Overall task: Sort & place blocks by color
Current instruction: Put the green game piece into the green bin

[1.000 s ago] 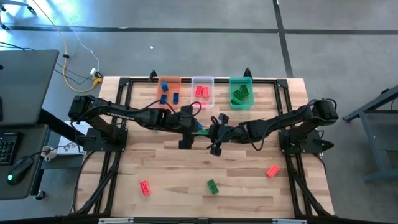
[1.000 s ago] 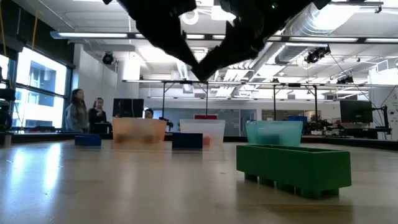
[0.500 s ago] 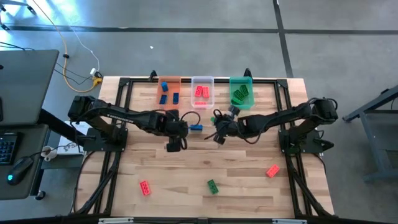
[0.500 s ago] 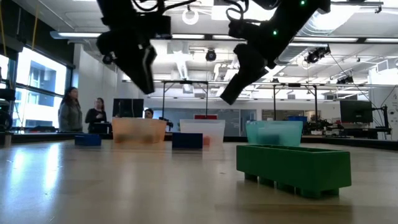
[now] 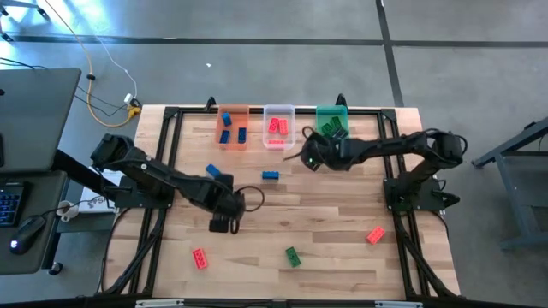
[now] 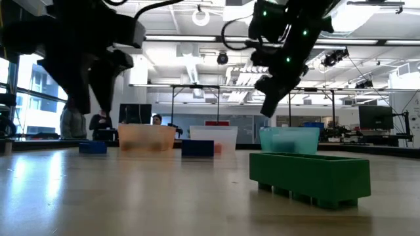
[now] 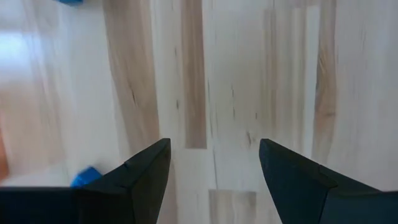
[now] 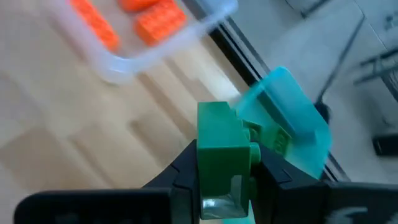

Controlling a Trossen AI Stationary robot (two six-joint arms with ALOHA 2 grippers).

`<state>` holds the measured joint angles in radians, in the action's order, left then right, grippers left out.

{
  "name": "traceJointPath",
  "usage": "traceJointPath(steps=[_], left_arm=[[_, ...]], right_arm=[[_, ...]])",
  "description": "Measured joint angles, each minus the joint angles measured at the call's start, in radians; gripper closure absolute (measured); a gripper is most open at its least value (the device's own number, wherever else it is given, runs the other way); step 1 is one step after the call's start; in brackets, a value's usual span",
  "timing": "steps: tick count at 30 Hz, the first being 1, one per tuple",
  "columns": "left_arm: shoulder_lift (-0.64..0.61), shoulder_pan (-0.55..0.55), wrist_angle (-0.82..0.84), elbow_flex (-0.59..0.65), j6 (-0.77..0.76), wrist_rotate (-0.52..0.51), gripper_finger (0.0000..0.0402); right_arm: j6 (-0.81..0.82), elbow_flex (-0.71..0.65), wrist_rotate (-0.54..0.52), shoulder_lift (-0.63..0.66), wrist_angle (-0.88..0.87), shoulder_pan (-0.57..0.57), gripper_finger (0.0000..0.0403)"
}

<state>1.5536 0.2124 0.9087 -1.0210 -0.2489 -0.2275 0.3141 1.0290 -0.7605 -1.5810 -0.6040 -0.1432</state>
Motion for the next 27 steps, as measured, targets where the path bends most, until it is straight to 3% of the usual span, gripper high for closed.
traceJointPath(steps=[7, 18, 24, 27], left_arm=[[0.000, 0.052, 0.023, 0.001, -0.045, -0.001, 0.0167], [0.000, 0.051, 0.141, 0.001, -0.037, -0.120, 0.0167], [0.000, 0.047, 0.263, 0.001, -0.037, -0.159, 0.0167], [0.000, 0.033, 0.297, 0.001, -0.033, -0.160, 0.0167]], right_arm=[[-0.020, 0.000, 0.087, 0.000, -0.073, -0.181, 0.0335], [-0.133, -0.001, 0.395, 0.000, -0.056, -0.457, 0.0335], [-0.162, -0.001, 0.572, 0.000, -0.022, -0.553, 0.0317], [-0.159, -0.001, 0.604, 0.000, -0.004, -0.577, 0.0314]])
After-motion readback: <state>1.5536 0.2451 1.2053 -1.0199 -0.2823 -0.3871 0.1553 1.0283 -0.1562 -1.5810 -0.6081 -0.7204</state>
